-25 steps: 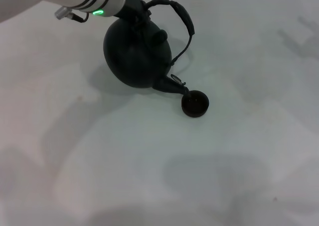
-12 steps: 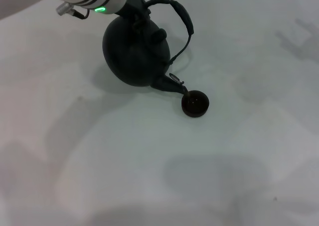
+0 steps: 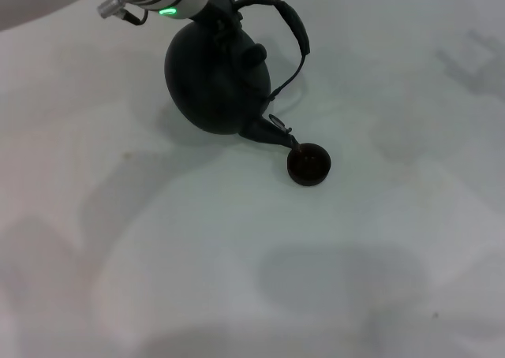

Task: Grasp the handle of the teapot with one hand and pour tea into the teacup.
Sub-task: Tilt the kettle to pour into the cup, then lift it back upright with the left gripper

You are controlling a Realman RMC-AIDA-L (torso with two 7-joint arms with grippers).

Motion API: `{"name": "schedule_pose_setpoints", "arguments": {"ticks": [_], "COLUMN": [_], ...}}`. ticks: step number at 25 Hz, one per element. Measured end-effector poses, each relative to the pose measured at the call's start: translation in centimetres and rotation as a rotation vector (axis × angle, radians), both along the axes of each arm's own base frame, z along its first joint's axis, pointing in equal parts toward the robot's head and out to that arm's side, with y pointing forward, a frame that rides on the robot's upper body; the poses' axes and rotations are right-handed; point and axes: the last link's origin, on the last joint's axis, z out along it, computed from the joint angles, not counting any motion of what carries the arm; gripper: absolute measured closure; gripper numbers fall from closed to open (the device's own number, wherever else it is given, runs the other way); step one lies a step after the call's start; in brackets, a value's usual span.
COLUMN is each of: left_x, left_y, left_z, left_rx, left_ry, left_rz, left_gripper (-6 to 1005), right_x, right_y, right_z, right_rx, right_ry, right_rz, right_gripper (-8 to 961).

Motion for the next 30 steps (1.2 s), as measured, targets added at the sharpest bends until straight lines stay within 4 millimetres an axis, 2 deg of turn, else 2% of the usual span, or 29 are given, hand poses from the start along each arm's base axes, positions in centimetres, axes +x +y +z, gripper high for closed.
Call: {"name": "schedule_pose_setpoints", "arguments": {"ticks": [30], "left_x": [1.1], "left_y": [0.5], "left_z": [-1.0], "left_rx": [-0.025], "left_ry": [0.035], "left_rz": [-0.013], "left_gripper": [880], "right_x": [0.4], "right_y": [0.2], "right_z": [0.0], "right_rx": [0.004], "right_ry": [-0.014], "right_rz": [-0.025], "right_gripper": [118]}}
